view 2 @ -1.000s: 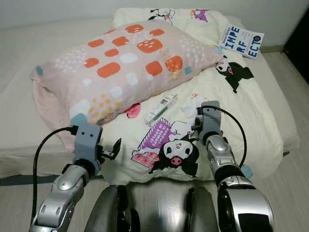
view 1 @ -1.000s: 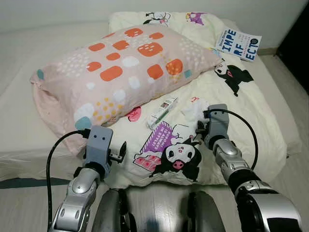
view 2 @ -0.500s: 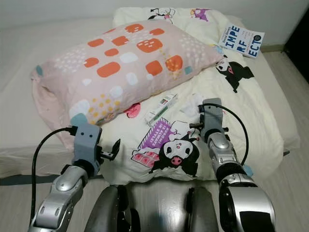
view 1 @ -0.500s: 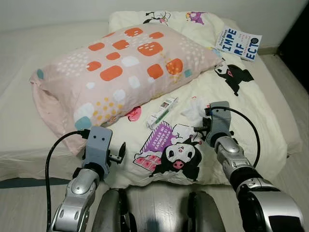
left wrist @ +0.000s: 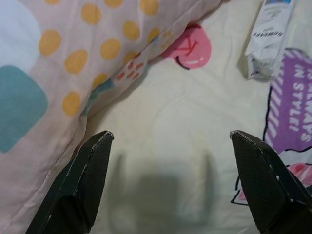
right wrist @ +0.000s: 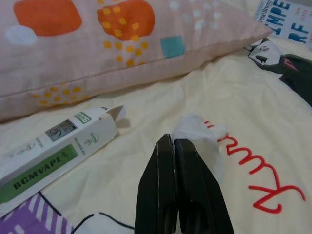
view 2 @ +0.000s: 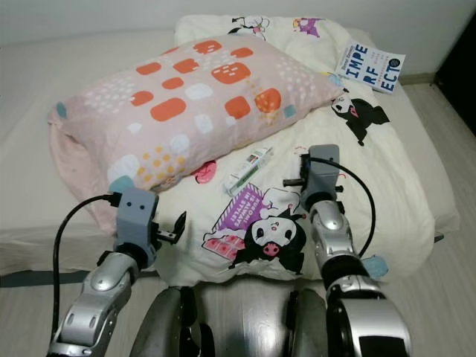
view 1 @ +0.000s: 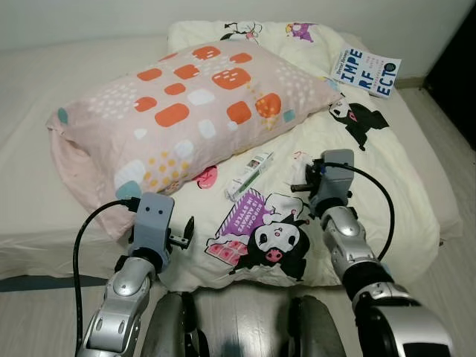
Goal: Clean up the room
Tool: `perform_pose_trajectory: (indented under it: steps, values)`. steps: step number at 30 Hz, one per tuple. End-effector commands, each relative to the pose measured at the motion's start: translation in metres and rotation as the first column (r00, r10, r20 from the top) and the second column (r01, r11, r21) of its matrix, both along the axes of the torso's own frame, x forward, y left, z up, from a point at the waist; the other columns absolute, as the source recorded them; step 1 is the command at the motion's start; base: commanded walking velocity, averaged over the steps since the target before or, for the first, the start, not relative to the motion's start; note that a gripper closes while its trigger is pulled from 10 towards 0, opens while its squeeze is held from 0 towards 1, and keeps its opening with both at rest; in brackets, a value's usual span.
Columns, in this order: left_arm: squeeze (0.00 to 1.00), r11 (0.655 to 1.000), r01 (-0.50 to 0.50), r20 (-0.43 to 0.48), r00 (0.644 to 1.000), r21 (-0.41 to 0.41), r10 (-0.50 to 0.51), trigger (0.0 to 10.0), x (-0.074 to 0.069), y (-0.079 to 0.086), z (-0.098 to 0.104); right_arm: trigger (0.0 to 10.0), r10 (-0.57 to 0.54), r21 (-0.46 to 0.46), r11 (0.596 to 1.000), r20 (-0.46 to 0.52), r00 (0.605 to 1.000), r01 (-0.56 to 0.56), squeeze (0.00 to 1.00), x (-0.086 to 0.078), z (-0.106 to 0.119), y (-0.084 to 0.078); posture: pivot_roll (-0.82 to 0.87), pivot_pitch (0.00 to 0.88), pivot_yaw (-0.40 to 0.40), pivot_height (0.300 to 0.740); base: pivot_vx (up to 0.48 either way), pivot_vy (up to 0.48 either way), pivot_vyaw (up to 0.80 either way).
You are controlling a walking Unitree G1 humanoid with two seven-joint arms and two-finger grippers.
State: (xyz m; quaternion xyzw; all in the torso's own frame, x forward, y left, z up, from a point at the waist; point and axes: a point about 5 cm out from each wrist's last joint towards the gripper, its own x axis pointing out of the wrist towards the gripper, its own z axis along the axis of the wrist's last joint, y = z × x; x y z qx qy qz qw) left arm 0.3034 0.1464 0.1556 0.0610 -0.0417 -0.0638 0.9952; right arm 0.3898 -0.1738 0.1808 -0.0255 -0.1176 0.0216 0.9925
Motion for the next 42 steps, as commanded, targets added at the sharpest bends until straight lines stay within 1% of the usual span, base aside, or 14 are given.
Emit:
perform_pose_trajectory:
  steps: [1,4,6,8,9,10,11,14,34,35,36,37,40,42]
  values:
    - [0.0,1.0,-0.024,-0.037,0.999,-0.008,0.023,10.0,-0.003,0.001,-0.014,0.0,0.011,-0.01,1.0,0.027,1.0,-0.01,0.0,-0.01,-0.009,0.005,0.02,0.271,0.05,0.598,0.0,0.0,0.0]
    - [0.0,1.0,-0.028,-0.038,0.999,-0.015,0.027,10.0,-0.003,0.0,-0.015,0.0,0.025,-0.028,0.999,0.037,0.999,-0.024,0.0,-0.015,-0.013,0.009,0.01,0.263,0.054,0.598,0.0,0.0,0.0]
    - [0.0,0.999,-0.02,-0.045,0.999,-0.029,0.018,10.0,-0.002,-0.006,-0.018,5.7,0.028,-0.061,0.998,0.013,1.0,-0.027,0.0,-0.024,-0.028,0.009,0.0,0.27,0.065,0.598,0.0,0.0,0.0]
    - [0.0,0.999,-0.014,-0.047,0.999,-0.031,0.013,10.0,-0.002,-0.008,-0.019,5.7,0.021,-0.07,0.997,0.003,1.0,-0.021,0.0,-0.025,-0.031,0.008,0.0,0.27,0.065,0.598,0.0,0.0,0.0]
    - [0.0,1.0,-0.009,-0.048,0.999,-0.03,0.008,10.0,-0.002,-0.009,-0.019,10.0,0.007,-0.074,0.997,-0.009,1.0,-0.008,0.07,-0.025,-0.033,0.005,0.0,0.277,0.067,0.598,0.0,0.0,0.0]
    - [0.0,1.0,-0.006,-0.048,0.999,-0.029,0.005,10.0,-0.002,-0.01,-0.02,10.0,-0.002,-0.075,0.997,-0.017,1.0,0.0,0.07,-0.025,-0.035,0.003,0.0,0.277,0.067,0.598,0.0,0.0,0.0]
    - [0.0,1.0,-0.004,-0.047,0.999,-0.028,0.002,10.0,-0.001,-0.01,-0.019,10.0,-0.006,-0.074,0.997,-0.022,1.0,0.004,0.96,-0.024,-0.034,0.001,0.0,0.284,0.068,0.598,0.0,0.0,0.0]
    - [0.0,1.0,-0.001,-0.045,0.999,-0.025,0.0,10.0,-0.001,-0.009,-0.019,10.0,-0.011,-0.08,0.997,-0.039,0.999,0.008,1.0,-0.021,-0.034,-0.002,0.01,0.289,0.068,0.598,0.0,0.0,0.0]
    - [0.0,0.999,-0.033,-0.03,0.999,0.016,0.033,10.0,-0.007,0.009,-0.008,10.0,-0.007,-0.066,0.998,-0.233,0.973,-0.009,1.0,0.004,-0.025,-0.007,0.13,0.443,0.038,0.598,0.0,0.0,0.0]
    - [0.0,0.999,-0.037,-0.03,0.999,0.016,0.037,10.0,-0.008,0.012,-0.006,10.0,-0.017,-0.05,0.999,-0.246,0.969,0.005,0.7,0.005,-0.025,-0.01,0.15,0.465,0.041,0.598,0.0,0.0,0.0]
    - [0.0,0.999,-0.039,-0.029,0.999,0.016,0.039,10.0,-0.009,0.013,-0.004,10.0,-0.023,-0.04,0.999,-0.254,0.967,0.013,0.7,0.006,-0.024,-0.011,0.15,0.47,0.04,0.598,0.0,0.0,0.0]
    - [0.0,0.999,-0.041,-0.031,0.999,0.016,0.042,10.0,-0.01,0.014,-0.004,10.0,-0.028,-0.038,0.999,-0.261,0.965,0.019,0.26,0.006,-0.024,-0.013,0.15,0.47,0.04,0.598,0.0,0.0,0.0]
    - [0.0,0.999,-0.043,-0.031,0.999,0.015,0.043,10.0,-0.011,0.016,-0.002,10.0,-0.032,-0.04,0.999,-0.265,0.964,0.022,0.26,0.007,-0.024,-0.013,0.16,0.48,0.041,0.598,0.0,0.0,0.0]
    - [0.0,0.999,-0.042,-0.033,0.999,0.019,0.042,10.0,-0.014,0.017,0.0,10.0,-0.037,-0.037,0.999,-0.276,0.96,0.028,0.0,0.007,-0.023,-0.016,0.19,0.514,0.048,0.598,0.0,0.0,0.0]
